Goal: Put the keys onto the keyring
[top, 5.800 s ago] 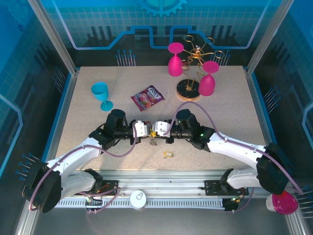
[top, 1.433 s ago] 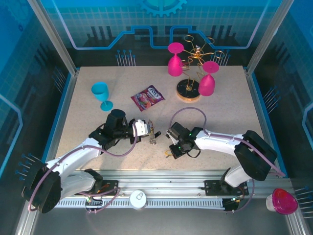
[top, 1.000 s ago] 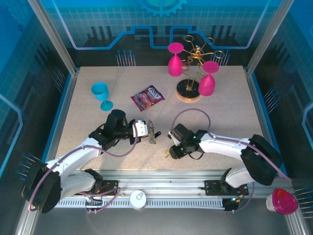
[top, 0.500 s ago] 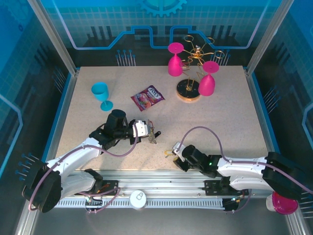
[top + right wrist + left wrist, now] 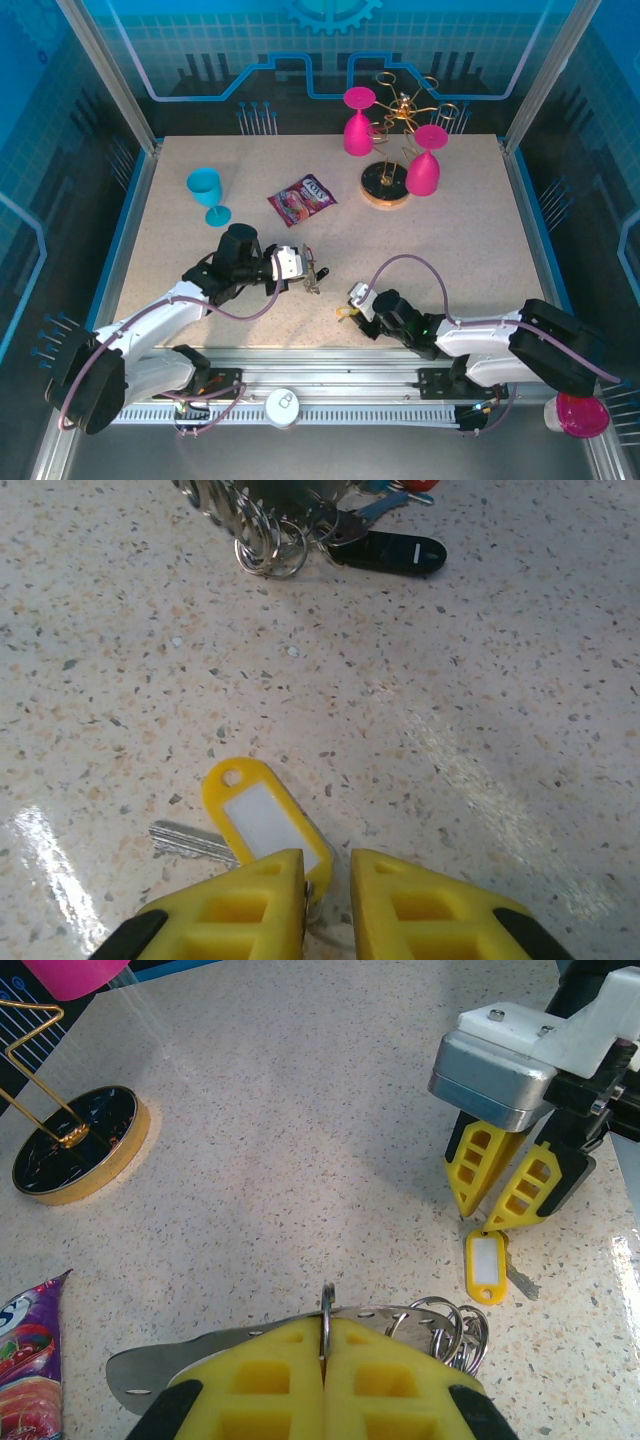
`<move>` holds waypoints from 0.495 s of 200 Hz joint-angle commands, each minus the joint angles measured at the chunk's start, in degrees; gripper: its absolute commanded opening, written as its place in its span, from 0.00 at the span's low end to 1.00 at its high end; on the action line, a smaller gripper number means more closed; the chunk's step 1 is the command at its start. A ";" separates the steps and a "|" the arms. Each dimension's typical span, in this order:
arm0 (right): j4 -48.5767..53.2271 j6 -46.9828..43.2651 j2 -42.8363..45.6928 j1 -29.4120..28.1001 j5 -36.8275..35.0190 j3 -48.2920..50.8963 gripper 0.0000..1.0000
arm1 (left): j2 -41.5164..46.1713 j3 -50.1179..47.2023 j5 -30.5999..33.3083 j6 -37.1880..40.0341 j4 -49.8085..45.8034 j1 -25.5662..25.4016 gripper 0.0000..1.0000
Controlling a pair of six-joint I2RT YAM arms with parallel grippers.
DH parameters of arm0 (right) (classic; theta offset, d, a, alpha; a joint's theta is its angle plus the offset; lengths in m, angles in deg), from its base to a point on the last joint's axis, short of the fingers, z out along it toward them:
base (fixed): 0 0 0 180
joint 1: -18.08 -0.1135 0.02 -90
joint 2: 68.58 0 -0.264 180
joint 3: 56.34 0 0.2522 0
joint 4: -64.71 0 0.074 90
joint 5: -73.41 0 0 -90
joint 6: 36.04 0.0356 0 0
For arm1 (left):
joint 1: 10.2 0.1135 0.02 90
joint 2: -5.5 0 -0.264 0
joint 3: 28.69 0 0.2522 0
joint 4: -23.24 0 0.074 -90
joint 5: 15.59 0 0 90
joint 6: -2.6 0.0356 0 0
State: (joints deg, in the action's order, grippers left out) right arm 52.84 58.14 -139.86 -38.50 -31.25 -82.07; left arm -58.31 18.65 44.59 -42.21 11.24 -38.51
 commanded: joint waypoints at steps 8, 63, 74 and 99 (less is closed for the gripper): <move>-1.68 0.43 -0.79 0.41 2.02 0.31 0.22 | -0.27 0.72 -1.65 1.40 -0.80 -0.39 0.00; 2.25 4.54 -0.66 0.47 1.32 -0.50 0.23 | -0.33 0.78 -1.54 1.57 -0.97 -0.34 0.00; 2.90 4.81 -0.72 0.42 0.84 -0.86 0.21 | -0.29 0.81 -1.54 1.66 -1.06 -0.38 0.00; 3.84 4.97 -1.21 0.46 0.33 -1.52 0.18 | -0.21 0.78 -1.43 1.73 -1.17 -0.39 0.00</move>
State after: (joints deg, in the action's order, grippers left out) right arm 55.31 61.71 -140.30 -38.48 -29.83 -82.11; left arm -58.31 18.65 44.61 -41.99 11.18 -38.51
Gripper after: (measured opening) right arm 0.190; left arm 0.051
